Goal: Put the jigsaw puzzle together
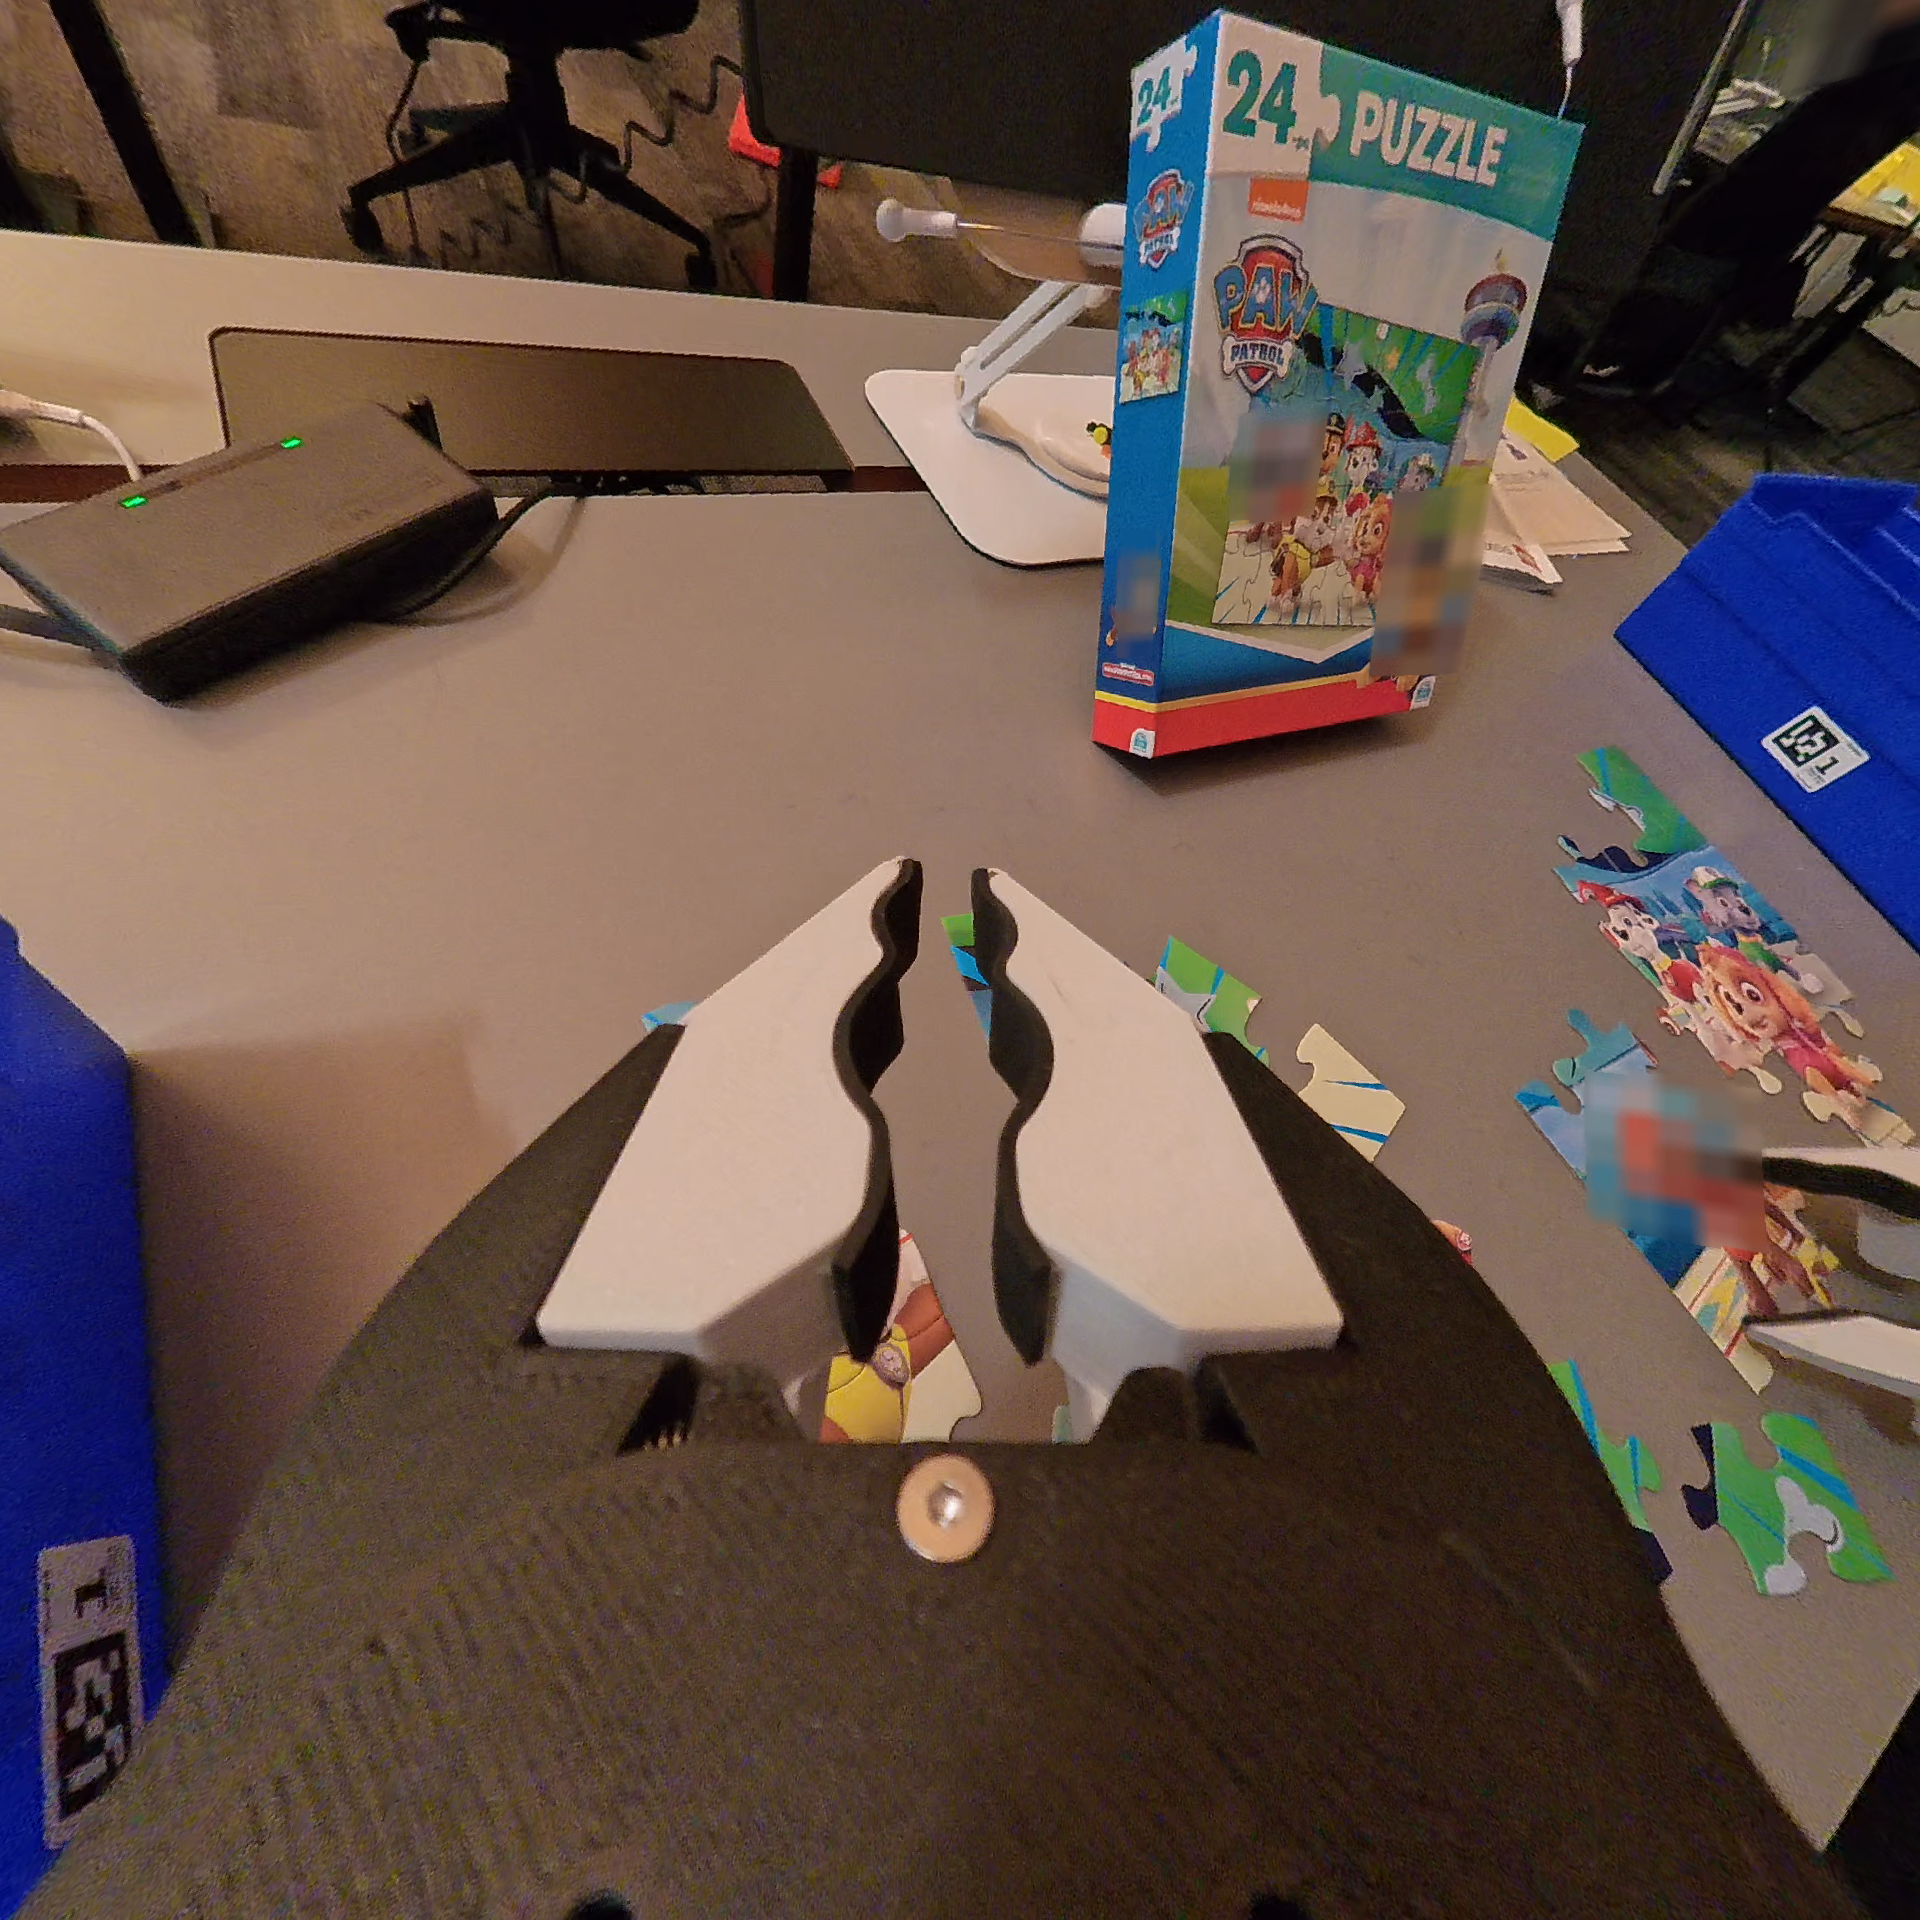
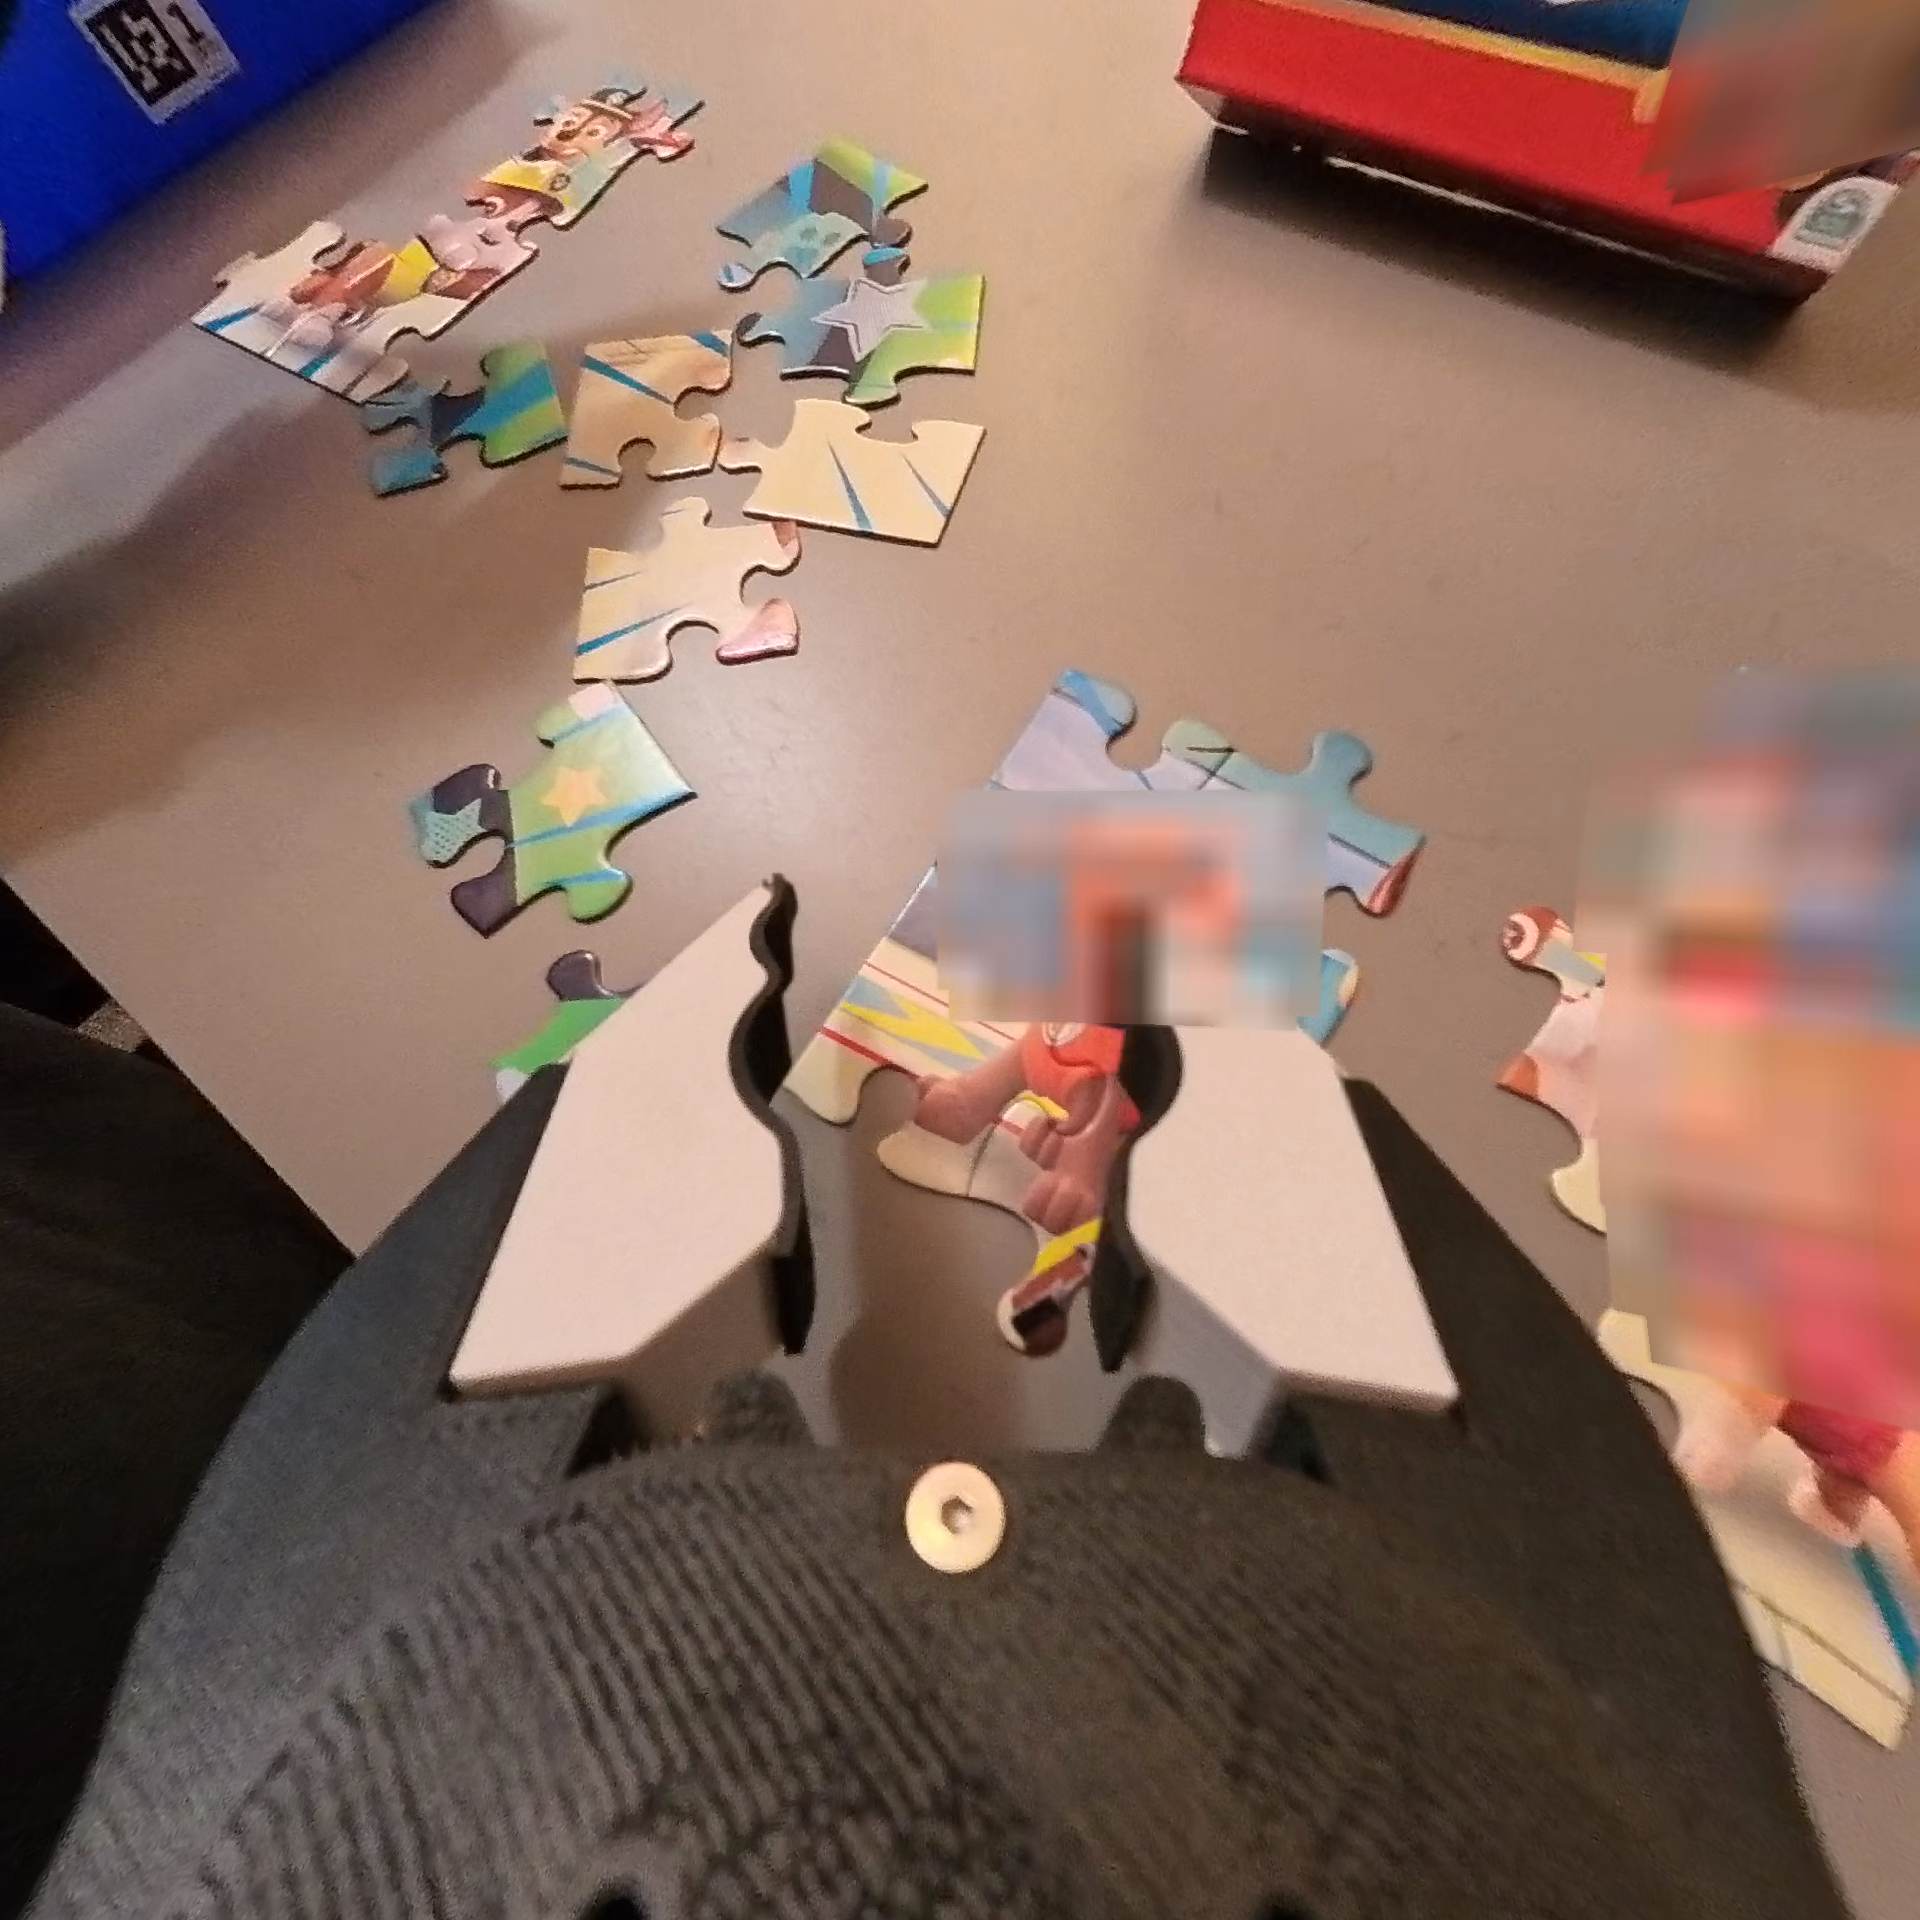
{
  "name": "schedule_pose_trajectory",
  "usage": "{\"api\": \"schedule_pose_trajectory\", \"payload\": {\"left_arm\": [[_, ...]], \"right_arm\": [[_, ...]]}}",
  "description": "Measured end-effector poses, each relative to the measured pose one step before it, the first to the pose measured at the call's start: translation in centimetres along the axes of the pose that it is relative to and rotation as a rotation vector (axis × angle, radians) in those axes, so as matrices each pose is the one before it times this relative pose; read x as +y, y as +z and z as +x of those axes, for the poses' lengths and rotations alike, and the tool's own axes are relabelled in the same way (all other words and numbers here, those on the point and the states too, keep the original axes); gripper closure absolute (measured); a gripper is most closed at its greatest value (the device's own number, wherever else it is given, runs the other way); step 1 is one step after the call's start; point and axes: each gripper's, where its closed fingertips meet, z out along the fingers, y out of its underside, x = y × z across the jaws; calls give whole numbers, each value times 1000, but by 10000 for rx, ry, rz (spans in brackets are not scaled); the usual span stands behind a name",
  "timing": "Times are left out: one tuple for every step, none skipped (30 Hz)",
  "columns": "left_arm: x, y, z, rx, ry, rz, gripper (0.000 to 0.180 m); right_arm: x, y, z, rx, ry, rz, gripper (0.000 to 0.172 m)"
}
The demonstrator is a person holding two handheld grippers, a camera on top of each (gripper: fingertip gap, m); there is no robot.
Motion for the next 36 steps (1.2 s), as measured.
{"api": "schedule_pose_trajectory", "payload": {"left_arm": [[49,64,19,11,2,-21,172],[40,44,8,9,3,-16,172],[32,20,1,5,1,-8,172],[14,22,-25,-2,-6,2,172],[8,8,-35,4,-14,7,172],[10,18,-45,8,-23,6,172],[36,29,-66,6,-27,2,172],[41,29,-68,10,-31,5,172],[43,65,-48,24,-34,7,172],[53,81,-39,41,-28,9,172],[18,87,63,93,14,35,172],[-176,70,301,228,138,168,172],[-344,57,441,310,192,320,173],[-263,90,378,288,72,275,173],[-65,129,258,228,-72,118,173],[-2,149,201,186,-93,54,172],[3,175,166,142,-47,60,172],[98,187,87,78,-30,12,172],[213,211,17,33,-28,-76,171],[268,227,25,29,7,-117,170],[243,218,51,17,51,-112,170],[233,211,41,3,78,-104,170],[217,217,68,1,94,-102,169],[225,223,72,0,102,-102,169],[230,248,56,-10,102,-110,169],[264,268,13,-28,93,-119,169],[299,305,2,-31,80,-133,169],[337,317,-8,-16,55,-151,169],[345,316,27,11,36,-157,169],[333,289,48,31,31,-154,169],[281,211,22,21,19,-133,169],[163,147,-7,7,18,-72,169],[58,50,-23,1,10,-8,169],[-10,-1,-17,12,-10,32,169],[-46,-40,-58,14,-32,57,170],[-70,-66,-69,10,-49,75,170]], "right_arm": [[43,150,-242,-47,-101,-46,110],[61,164,-244,-38,-108,-64,110],[60,174,-229,-36,-104,-64,111],[0,160,-217,-37,-94,-46,111],[-34,140,-206,-43,-81,-24,111],[-100,118,-195,-48,-64,-4,112],[-134,100,-170,-52,-47,18,112],[-187,92,-143,-49,-36,41,113],[-230,36,-101,-36,-57,66,114],[-349,-64,-7,11,-182,120,117],[-522,-264,368,215,-408,182,121],[-653,-469,972,519,-560,201,125],[-725,-569,1395,652,-501,229,128],[-758,-530,1443,545,-269,267,131],[-758,-421,1242,319,14,287,132],[-692,-295,960,127,237,283,132],[-548,-176,686,-9,351,235,132],[-358,-65,428,-93,393,172,132],[-213,18,205,-138,400,140,131],[-75,78,-10,-175,381,124,131],[90,132,-145,-189,325,84,131],[248,167,-199,-153,236,15,131],[387,198,-154,-91,136,-64,132],[417,197,-155,-51,46,-108,131],[351,196,-169,-33,-12,-104,132],[237,174,-161,-21,-54,-82,132],[139,161,-151,-3,-91,-68,132],[72,163,-122,7,-109,-71,132],[19,177,-122,-7,-112,-72,132],[-36,171,-148,-20,-113,-63,132],[-57,152,-127,-17,-121,-49,131],[-34,153,-96,-7,-130,-53,131],[16,155,-53,9,-140,-73,131],[100,164,27,45,-153,-97,131],[184,145,124,93,-162,-130,131],[214,121,143,100,-149,-140,131]]}}
